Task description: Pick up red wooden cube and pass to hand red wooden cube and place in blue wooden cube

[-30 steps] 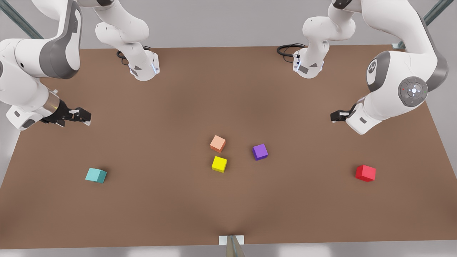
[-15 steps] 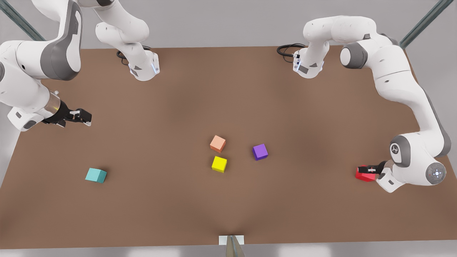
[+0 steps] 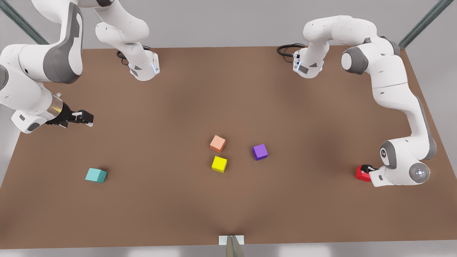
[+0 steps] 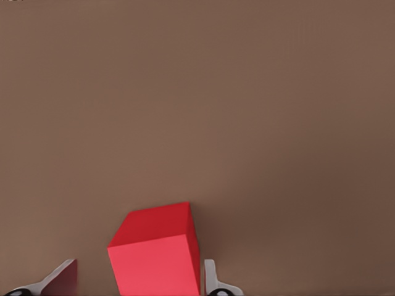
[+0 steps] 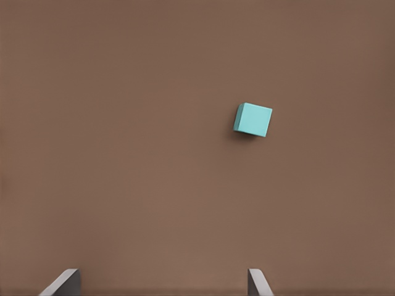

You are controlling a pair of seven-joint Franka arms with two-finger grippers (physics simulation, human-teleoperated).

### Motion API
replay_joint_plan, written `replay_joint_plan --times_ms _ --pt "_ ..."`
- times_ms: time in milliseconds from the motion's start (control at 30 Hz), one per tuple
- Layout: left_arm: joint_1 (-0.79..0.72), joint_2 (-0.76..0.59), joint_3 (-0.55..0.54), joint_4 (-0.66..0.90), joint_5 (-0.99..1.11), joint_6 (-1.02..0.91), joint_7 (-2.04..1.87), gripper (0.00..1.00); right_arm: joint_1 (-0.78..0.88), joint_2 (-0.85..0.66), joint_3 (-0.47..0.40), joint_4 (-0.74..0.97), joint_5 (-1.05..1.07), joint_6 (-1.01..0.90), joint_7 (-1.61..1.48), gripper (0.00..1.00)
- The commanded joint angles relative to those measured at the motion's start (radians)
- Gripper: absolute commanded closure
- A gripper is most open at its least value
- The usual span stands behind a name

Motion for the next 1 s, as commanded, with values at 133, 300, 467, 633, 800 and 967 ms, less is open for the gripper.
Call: replay_joint_plan --times_ms 133,300,467,633,800,967 --pt "0.0 0.019 0.0 -0.04 0.006 0.128 0.204 0.0 0.0 -0.001 -0.001 -0.01 0.001 0.0 -0.006 0.0" --pt "0.003 0.039 0.0 -0.055 0.005 0.129 0.012 0.0 0.0 0.001 -0.001 -0.016 0.001 0.0 -0.007 0.0" --pt "0.017 0.056 0.0 -0.055 0.002 0.145 -0.114 0.0 0.0 0.001 -0.001 -0.02 0.001 0.0 -0.007 0.0" --pt "0.018 0.056 0.0 -0.055 0.0 0.145 -0.224 0.0 0.0 -0.001 0.001 -0.028 0.001 0.0 -0.012 0.0" --pt "0.018 0.054 0.0 -0.076 -0.006 0.138 -0.306 0.0 0.0 0.005 0.001 -0.028 0.025 0.004 -0.037 0.0" --pt "0.018 0.049 0.0 -0.076 -0.005 0.138 -0.318 0.24 0.0 0.014 0.001 -0.03 0.027 0.006 -0.041 0.0"
